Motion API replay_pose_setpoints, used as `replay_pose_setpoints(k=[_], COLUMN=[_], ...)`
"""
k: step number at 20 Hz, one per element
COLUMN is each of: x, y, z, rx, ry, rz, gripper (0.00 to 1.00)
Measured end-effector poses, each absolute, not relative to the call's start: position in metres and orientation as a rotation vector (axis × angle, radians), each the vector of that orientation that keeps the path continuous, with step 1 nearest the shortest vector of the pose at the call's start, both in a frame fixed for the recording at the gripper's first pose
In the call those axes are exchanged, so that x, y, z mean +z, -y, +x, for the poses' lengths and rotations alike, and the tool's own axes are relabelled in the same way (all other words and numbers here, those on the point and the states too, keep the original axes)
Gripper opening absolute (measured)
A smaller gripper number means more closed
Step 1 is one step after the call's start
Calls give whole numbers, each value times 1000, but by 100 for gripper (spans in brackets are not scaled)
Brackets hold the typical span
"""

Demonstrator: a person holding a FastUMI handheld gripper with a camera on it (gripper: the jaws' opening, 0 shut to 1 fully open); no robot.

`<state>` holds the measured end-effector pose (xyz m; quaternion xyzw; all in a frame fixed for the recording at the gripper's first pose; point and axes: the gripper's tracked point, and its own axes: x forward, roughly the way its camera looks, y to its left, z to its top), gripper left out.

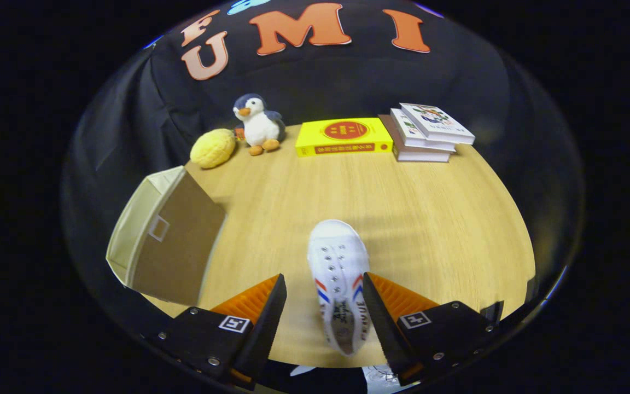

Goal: Open the storage box then place both shoes into the box .Put the left shoe in first, then the right shoe, with the right side of both shoes facing outward in a uniform manner.

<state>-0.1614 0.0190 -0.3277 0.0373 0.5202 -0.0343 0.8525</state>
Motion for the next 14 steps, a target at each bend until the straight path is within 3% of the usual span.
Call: replay_pose_setpoints(k=[7,14], x=[-388,-406], y=[13,0], z=[-191,-181], rx=[-59,-3], ry=[-1217,-1241], rz=[50,187], gripper=[84,67])
